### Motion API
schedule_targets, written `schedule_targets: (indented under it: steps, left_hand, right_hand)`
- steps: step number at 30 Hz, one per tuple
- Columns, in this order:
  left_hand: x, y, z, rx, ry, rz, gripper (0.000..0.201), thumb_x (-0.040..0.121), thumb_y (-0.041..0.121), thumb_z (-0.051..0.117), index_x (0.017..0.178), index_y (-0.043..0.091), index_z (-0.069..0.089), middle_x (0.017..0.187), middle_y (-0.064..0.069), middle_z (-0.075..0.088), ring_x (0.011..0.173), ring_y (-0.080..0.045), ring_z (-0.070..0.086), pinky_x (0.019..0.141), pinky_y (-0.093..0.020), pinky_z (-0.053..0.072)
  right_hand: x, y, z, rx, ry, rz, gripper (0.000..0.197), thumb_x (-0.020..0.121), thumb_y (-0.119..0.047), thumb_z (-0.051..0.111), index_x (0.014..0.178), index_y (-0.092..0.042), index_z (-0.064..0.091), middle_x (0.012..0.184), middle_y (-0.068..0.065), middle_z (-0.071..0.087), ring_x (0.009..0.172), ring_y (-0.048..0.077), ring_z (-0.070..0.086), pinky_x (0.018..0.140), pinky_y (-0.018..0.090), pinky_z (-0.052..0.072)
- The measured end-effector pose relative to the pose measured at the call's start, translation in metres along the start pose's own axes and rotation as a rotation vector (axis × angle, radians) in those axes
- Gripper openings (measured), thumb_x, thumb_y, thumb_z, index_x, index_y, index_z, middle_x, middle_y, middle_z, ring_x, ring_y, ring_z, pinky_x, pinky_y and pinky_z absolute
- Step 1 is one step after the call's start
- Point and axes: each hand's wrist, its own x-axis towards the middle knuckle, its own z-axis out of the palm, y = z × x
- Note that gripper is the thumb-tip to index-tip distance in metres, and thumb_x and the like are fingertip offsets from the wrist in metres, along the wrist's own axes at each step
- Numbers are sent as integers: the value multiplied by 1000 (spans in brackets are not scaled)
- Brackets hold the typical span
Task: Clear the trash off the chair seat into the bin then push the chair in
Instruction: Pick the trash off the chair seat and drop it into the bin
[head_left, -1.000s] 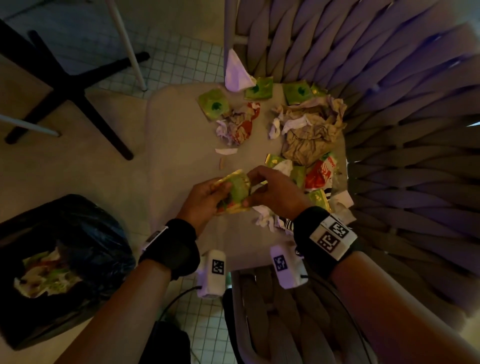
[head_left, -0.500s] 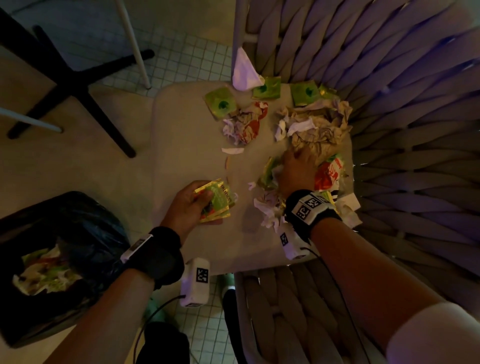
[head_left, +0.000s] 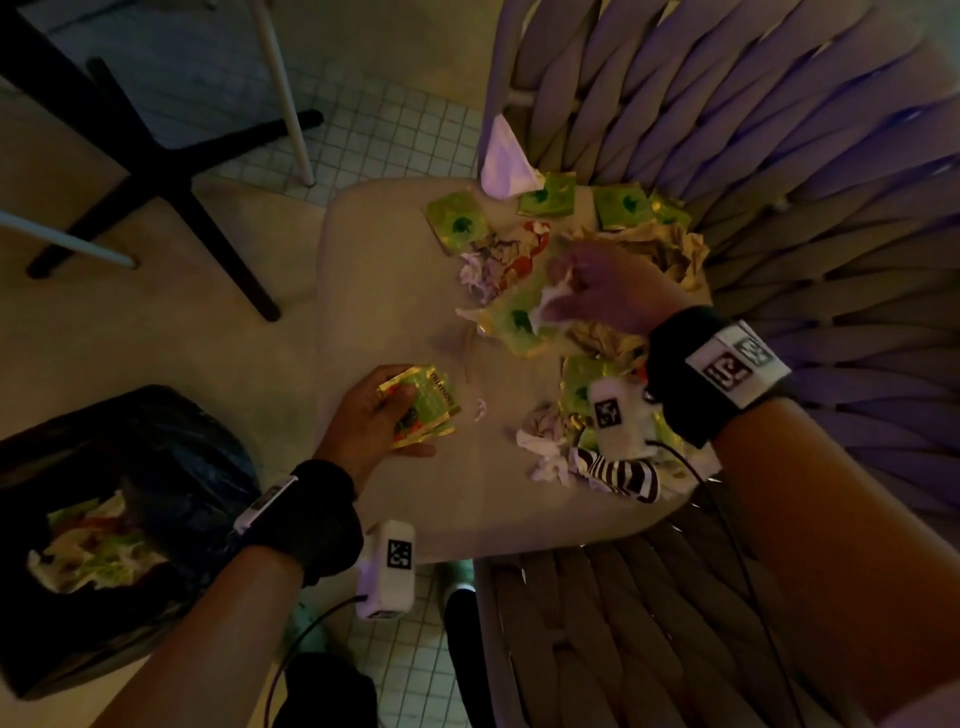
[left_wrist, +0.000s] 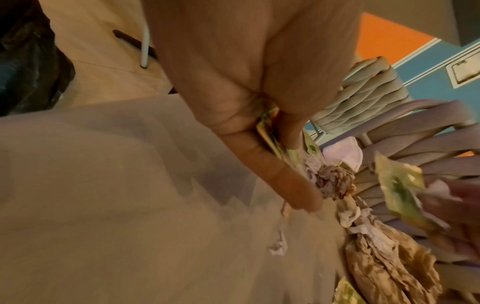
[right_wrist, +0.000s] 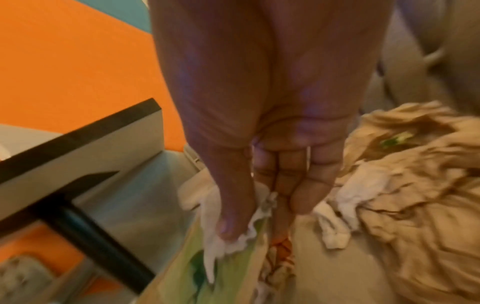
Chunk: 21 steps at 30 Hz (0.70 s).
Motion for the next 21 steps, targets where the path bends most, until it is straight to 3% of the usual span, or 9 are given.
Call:
schedule_targets:
  steps: [2,3,4,6,10,13,16,19,21]
  left_hand:
    - [1,-1,-3,-2,12,4,22,96,10,48,116,11,55,104,-11,62,77,-22,67,50,-33,58]
    - [1,-1,-5,-5,18,5,22,96,9,48,116,11,55,102,-10,62,74,-19,68,50,-33,58]
    - [1,-1,-7,-6,20,8,22,96,9,48,116,11,56,101,-9,63,72,-17,69,49,-33,58]
    - [1,0,-11,-2,16,21,22,96,9,47,116,12,55,99,-8,63,69,-15,70,49,-31,57]
    - [1,4,-21,-25,18,44,18,96,9,46,112,12,54,94,-6,63,66,-11,70,49,-31,58]
    - [1,4,-28,-40,40,46,16,96,10,46,107,16,56,97,-6,63,73,-18,69,49,-31,58]
    - [-1,3,-34,-51,45,59,18,96,10,47,100,22,59,97,-6,63,73,-16,69,49,-31,58]
    - [-6,1,-45,-79,52,81,18,96,10,47,99,23,59,96,-6,63,68,-12,69,49,-31,58]
    - [-12,-3,-61,-105,74,87,17,96,9,47,104,19,58,95,-6,63,72,-18,68,50,-32,58]
  right_hand:
    - [15,-18,5,-57,-21,-46,63,74,-12,76,130,-21,48,93,0,60,80,17,56,71,29,37]
    - [25,-23,12,-181,-44,-56,78,76,-10,73,142,-23,35,114,7,61,97,24,58,77,28,38]
    - [35,-26,19,-296,-64,-66,86,78,-10,69,148,-27,23,134,13,53,114,29,55,85,28,40]
    - [50,-26,34,-446,-81,-66,81,83,-10,60,149,-30,18,149,14,39,129,33,45,98,35,42]
    - [56,-20,49,-473,-30,-74,49,84,-2,54,130,-19,51,133,14,55,117,34,53,83,33,43]
    - [52,-13,51,-406,27,-41,51,82,-3,58,131,-17,50,131,17,56,118,35,53,90,35,45]
    - [40,-11,46,-260,119,-42,47,74,-6,68,118,-17,58,112,13,65,105,30,60,74,27,41]
    - [13,-30,44,-119,217,-85,41,67,-7,75,104,-18,61,91,1,62,85,20,58,60,22,36]
    - [-7,-58,59,-32,213,-147,42,66,-9,76,103,-20,60,89,1,63,79,14,54,61,23,42]
